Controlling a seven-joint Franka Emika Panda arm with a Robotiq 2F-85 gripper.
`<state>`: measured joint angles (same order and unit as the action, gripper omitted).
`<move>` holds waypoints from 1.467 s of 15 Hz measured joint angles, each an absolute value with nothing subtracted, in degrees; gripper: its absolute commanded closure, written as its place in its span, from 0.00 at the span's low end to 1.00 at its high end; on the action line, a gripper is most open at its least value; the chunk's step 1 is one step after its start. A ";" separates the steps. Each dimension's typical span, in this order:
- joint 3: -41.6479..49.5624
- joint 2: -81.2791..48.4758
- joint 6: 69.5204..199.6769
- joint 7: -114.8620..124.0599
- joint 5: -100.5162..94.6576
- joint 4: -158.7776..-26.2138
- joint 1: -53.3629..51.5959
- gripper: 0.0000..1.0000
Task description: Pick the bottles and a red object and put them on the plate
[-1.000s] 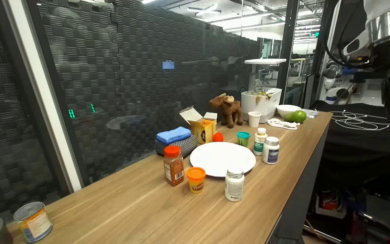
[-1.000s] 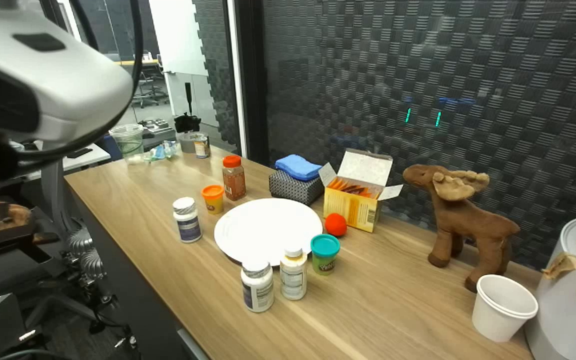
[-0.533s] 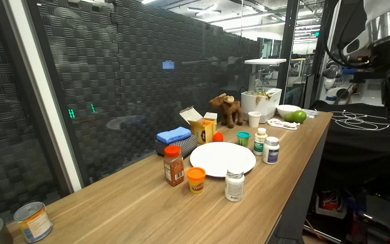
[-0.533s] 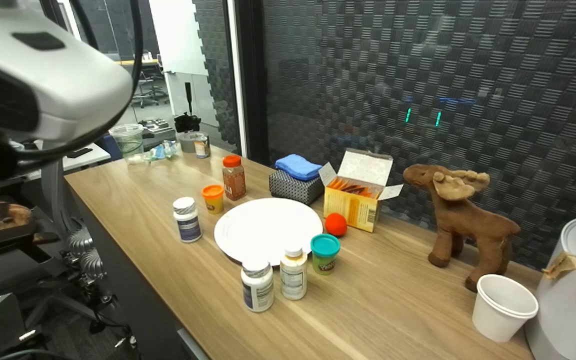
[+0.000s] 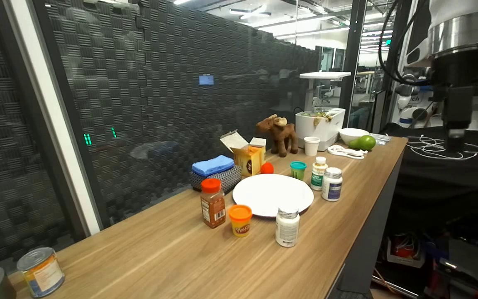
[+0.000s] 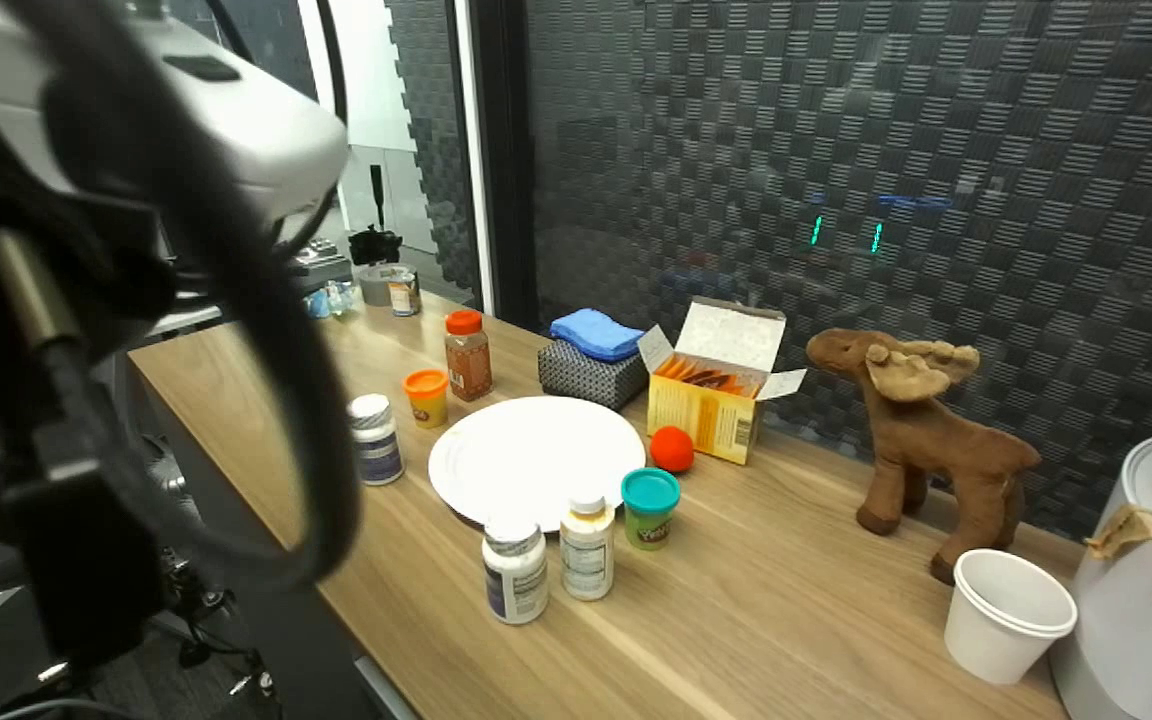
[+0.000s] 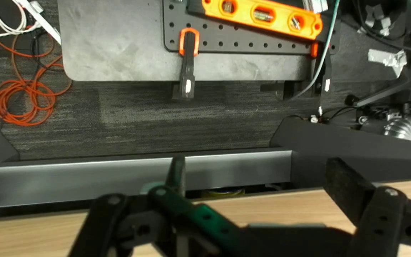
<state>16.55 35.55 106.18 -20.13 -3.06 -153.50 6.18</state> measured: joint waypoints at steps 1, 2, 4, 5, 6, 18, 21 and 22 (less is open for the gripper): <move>15.38 34.35 109.05 -18.33 -2.79 -153.47 6.04 0.00; 14.29 33.02 111.76 -16.65 -2.61 -153.40 5.94 0.00; 12.69 30.06 116.31 -14.63 -1.77 -153.07 5.52 0.00; 12.25 28.52 118.11 -14.29 -1.17 -152.77 5.18 0.00; 11.95 26.97 119.78 -14.21 -0.60 -152.37 4.83 0.00; 10.89 8.65 133.33 -14.42 1.71 -144.03 3.58 0.00; 10.33 4.48 133.76 -14.41 1.77 -141.30 3.58 0.00; 10.23 3.26 134.26 -14.38 1.77 -140.48 3.59 0.00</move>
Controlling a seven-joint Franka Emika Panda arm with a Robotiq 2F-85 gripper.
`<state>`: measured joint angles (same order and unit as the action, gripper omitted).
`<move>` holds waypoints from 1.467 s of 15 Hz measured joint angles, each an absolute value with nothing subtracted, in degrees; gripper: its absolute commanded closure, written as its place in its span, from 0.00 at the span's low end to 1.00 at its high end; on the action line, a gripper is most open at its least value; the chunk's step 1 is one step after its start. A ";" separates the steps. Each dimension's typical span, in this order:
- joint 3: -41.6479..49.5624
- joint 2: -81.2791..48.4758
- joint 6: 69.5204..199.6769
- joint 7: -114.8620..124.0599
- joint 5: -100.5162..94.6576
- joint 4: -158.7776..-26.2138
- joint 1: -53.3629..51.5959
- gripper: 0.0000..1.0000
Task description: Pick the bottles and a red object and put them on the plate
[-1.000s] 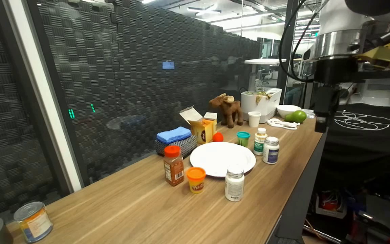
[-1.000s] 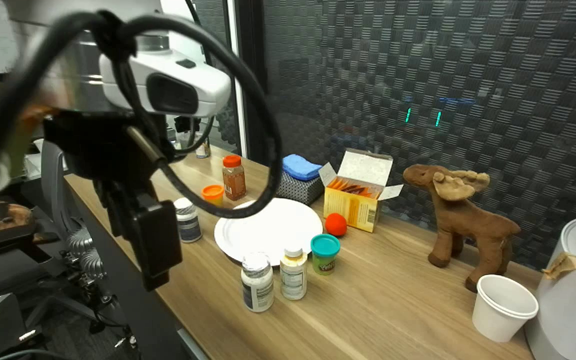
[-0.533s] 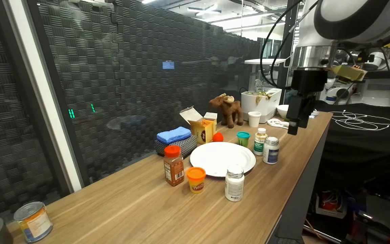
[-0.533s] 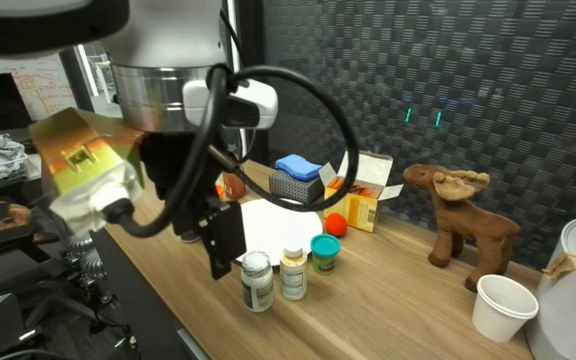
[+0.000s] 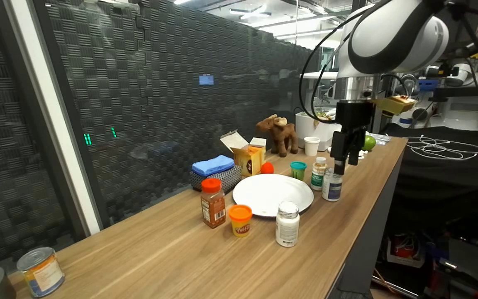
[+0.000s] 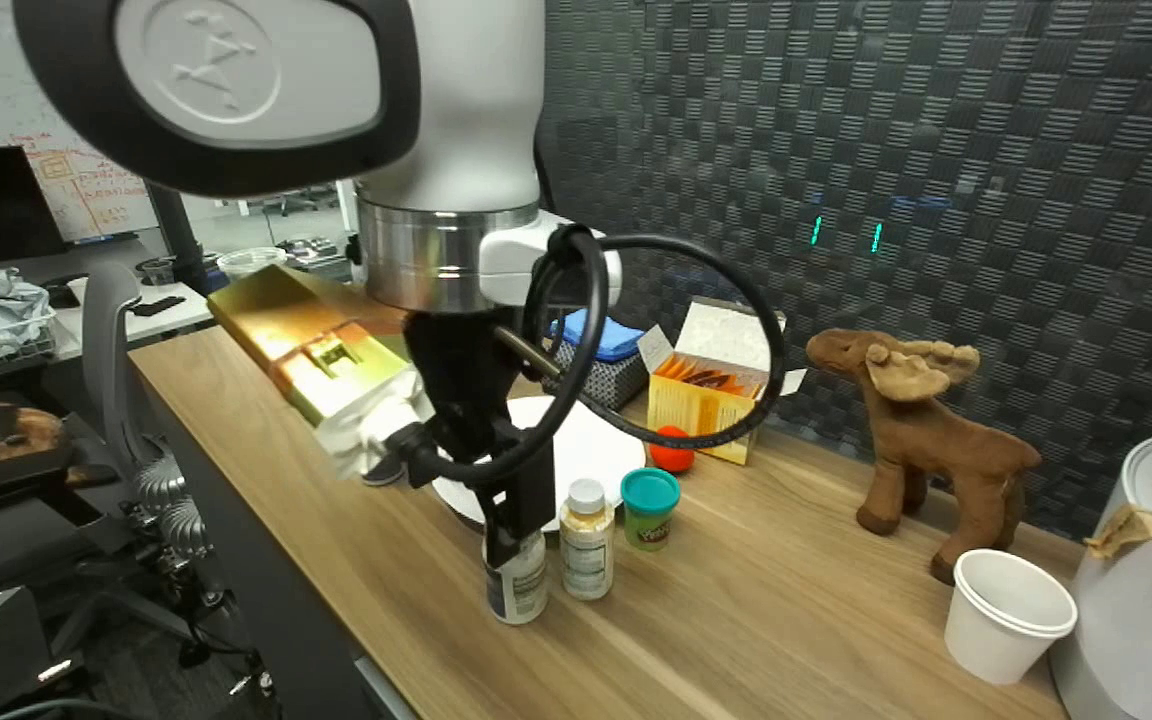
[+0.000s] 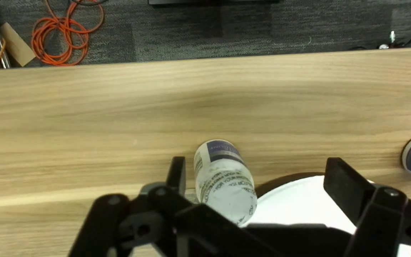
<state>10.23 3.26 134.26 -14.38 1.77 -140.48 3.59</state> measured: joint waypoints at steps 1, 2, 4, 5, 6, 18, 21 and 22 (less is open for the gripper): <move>10.16 2.10 134.44 -14.38 1.77 -139.65 3.62 0.00; 10.11 1.03 134.52 -14.35 1.77 -138.84 3.66 0.00; 10.06 -0.80 134.54 -14.27 1.77 -137.38 3.81 0.00; 10.06 -1.60 134.54 -14.21 1.77 -136.74 3.90 0.00; 10.05 -2.31 134.54 -14.15 1.77 -136.20 4.03 0.01; 9.79 -3.27 134.53 -13.86 2.06 -134.50 5.13 0.81; 9.02 -1.66 133.67 -13.15 2.06 -134.91 5.12 0.81; 8.68 -0.86 132.43 -12.75 2.06 -134.98 5.10 0.81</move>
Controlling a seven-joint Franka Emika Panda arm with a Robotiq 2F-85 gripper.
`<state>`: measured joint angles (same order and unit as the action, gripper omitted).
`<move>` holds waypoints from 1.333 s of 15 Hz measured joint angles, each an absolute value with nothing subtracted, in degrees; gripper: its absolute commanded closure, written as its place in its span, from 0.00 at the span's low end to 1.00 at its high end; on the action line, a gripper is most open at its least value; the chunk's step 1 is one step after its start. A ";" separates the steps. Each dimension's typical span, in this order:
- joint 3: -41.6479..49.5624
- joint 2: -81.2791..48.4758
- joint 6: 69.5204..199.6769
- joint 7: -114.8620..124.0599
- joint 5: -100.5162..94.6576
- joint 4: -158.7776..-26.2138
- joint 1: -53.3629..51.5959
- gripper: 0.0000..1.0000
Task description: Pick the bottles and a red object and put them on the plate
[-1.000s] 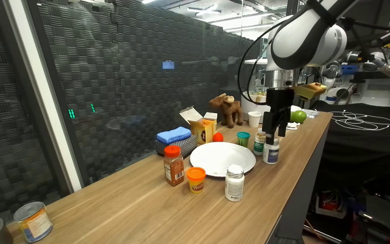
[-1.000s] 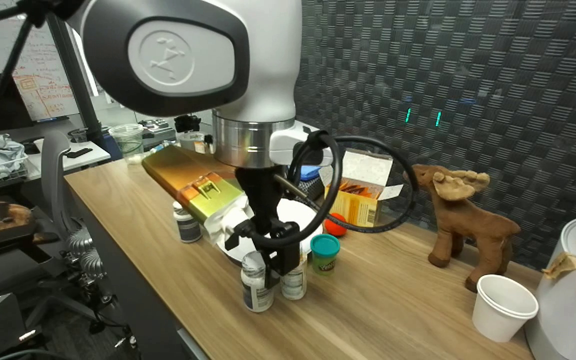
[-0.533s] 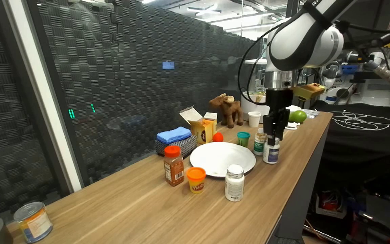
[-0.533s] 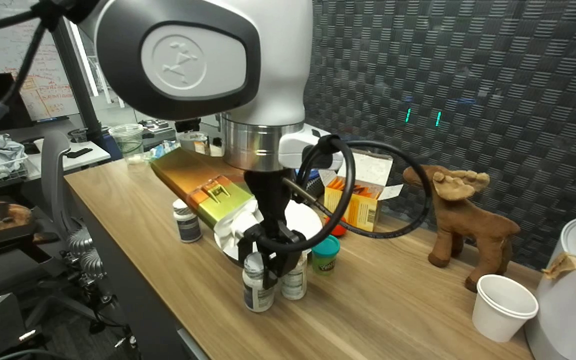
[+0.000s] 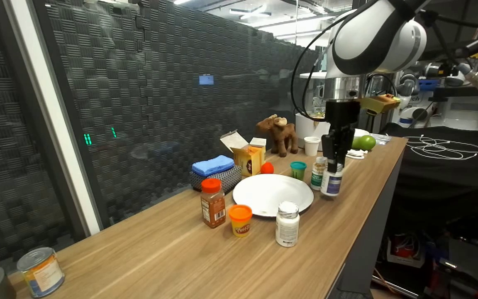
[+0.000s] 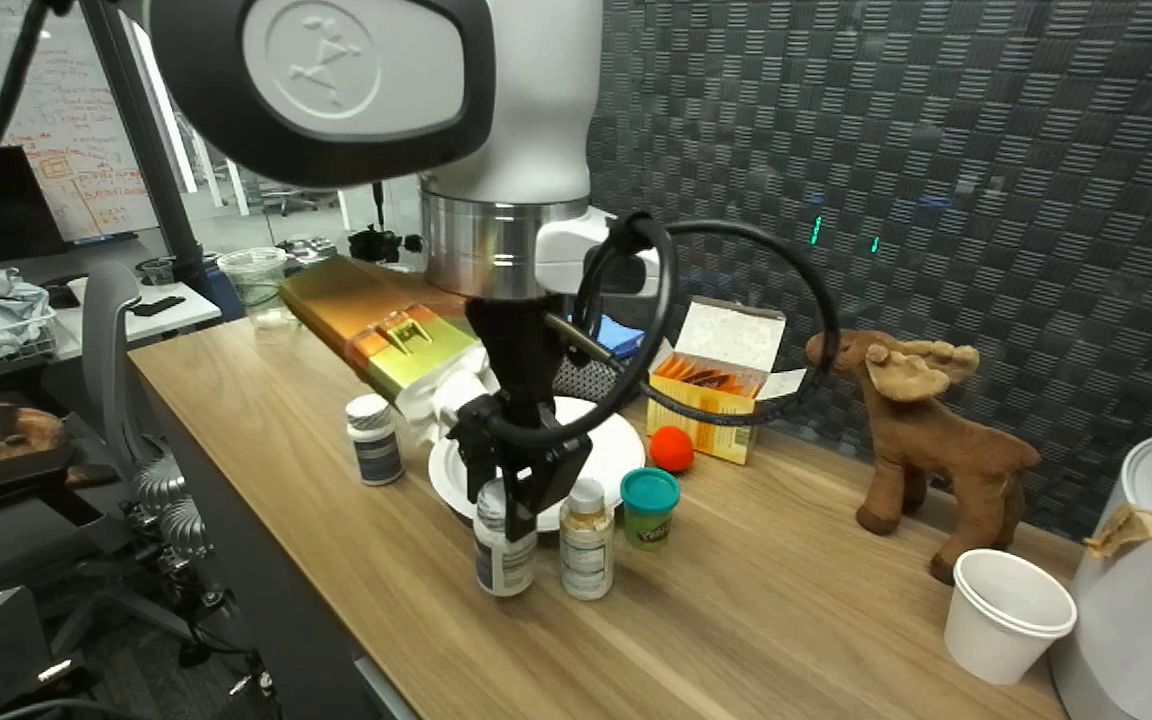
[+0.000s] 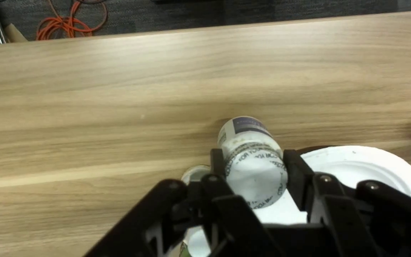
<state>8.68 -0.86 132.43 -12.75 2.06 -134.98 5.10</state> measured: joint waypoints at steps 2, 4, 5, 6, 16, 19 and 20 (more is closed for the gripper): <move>7.75 1.29 128.01 -11.68 1.41 -134.88 4.93 0.81; 6.43 3.71 122.96 -10.09 -0.05 -134.31 4.48 0.81; 5.60 4.67 120.71 -9.61 -0.84 -133.64 4.11 0.81; 4.71 5.27 118.81 -9.09 -1.65 -132.59 3.60 0.81; 0.45 -7.88 116.14 -7.11 -3.61 -114.08 0.10 0.81; 0.46 -13.53 116.49 -7.17 -2.15 -109.04 0.54 0.81; 0.46 -15.07 116.70 -7.31 -1.07 -107.53 0.78 0.81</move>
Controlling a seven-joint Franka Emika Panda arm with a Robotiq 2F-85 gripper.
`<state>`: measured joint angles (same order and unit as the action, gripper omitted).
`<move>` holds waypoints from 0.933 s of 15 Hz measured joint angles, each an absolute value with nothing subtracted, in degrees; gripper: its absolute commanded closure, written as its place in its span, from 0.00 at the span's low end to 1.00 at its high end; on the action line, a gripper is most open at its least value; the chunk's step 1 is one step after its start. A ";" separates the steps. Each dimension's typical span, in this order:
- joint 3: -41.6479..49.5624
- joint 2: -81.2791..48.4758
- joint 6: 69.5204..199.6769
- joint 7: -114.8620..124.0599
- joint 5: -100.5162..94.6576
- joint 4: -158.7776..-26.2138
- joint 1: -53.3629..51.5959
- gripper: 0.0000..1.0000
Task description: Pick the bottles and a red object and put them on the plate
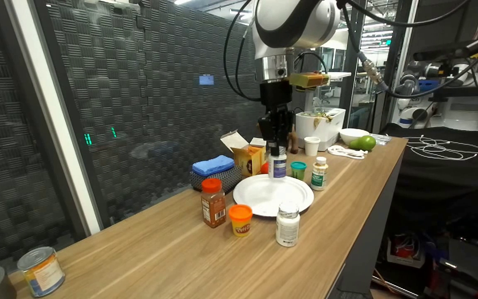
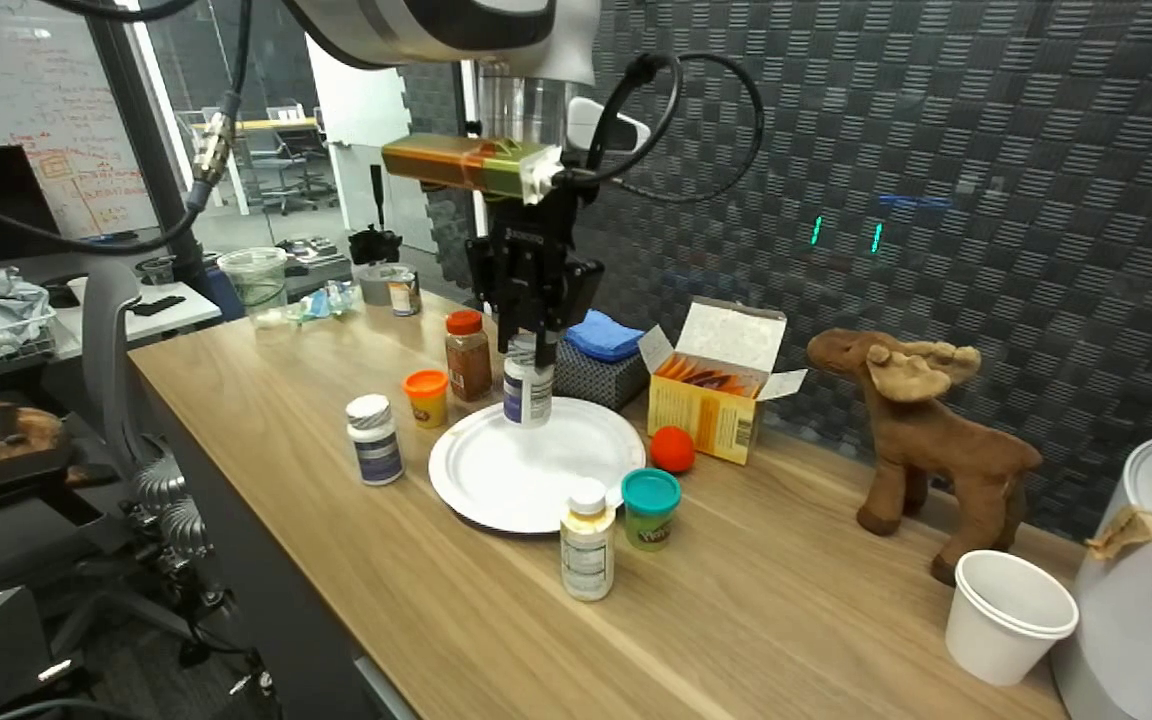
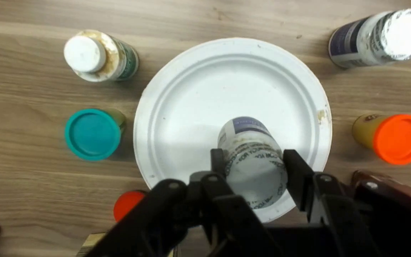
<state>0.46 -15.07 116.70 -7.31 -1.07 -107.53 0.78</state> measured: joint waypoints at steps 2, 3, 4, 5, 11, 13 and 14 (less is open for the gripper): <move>0.46 -17.60 117.23 -7.74 1.07 -104.87 1.30 0.81; 0.46 -18.63 117.52 -7.93 1.93 -103.74 1.56 0.81; 0.46 -19.52 117.72 -8.06 2.61 -102.74 1.79 0.81; 0.46 -20.39 118.13 -8.08 2.96 -101.87 2.01 0.81; 0.46 -24.98 120.48 -8.10 3.14 -99.25 2.84 0.81; 0.45 -26.10 121.43 -8.15 3.14 -99.19 2.84 0.81; 0.44 -26.55 122.06 -8.17 3.14 -99.19 2.84 0.81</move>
<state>0.44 -26.55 122.06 -8.17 3.14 -99.19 2.84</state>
